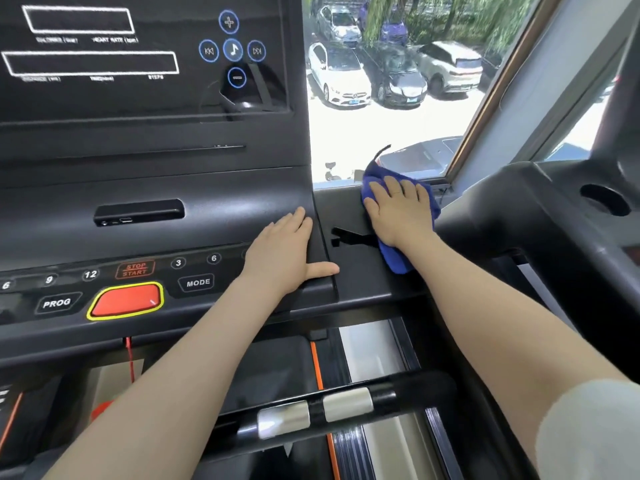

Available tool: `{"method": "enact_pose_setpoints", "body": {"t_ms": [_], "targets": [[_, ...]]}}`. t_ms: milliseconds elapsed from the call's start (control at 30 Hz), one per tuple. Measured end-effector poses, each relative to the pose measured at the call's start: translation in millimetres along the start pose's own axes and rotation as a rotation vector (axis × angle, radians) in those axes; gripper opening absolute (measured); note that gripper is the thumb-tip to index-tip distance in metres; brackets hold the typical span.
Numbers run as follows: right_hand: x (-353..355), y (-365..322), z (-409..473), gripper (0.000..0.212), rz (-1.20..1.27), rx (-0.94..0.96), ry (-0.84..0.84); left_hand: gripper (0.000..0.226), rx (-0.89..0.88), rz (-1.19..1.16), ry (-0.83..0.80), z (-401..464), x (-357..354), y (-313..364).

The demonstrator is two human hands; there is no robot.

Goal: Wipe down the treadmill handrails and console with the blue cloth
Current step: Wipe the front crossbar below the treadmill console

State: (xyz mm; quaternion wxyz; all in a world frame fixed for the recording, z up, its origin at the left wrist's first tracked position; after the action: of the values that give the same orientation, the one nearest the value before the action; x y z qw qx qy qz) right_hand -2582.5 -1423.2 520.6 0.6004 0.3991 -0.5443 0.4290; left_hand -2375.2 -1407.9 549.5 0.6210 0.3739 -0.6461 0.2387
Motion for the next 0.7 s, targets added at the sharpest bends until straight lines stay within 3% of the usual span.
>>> {"method": "enact_pose_setpoints", "body": {"t_ms": [200,433,600,700], "targets": [[11.8,9.3,-77.2,0.085,-0.060,0.031,-0.082,0.088,0.032,-0.043,-0.020,-4.8,-0.9,5.7],[3.8,6.6,-75.0,0.051,-0.002,0.126,-0.098,0.072,0.137,0.009,0.095,-8.1,-13.0,25.5],[1.8,16.9,-28.2,0.045,0.002,0.210,-0.090,0.071,0.161,0.014,0.120,-5.5,-15.9,29.3],[-3.6,32.2,5.6,0.043,0.160,0.193,-0.084,0.070,0.162,0.021,0.136,-6.4,-21.0,29.2]]}}
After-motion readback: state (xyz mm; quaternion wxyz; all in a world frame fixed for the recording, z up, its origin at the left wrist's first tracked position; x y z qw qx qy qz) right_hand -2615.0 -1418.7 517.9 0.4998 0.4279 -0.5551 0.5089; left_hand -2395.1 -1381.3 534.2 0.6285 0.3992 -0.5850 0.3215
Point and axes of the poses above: each hand's wrist, its own z-axis towards the middle knuckle, its own x-axis out of the back of the hand, y = z × x, the point moved 3 cm from there along z, towards the middle knuckle, and after that the axes turned 2 degrees about -x, right-handed, at the moved point
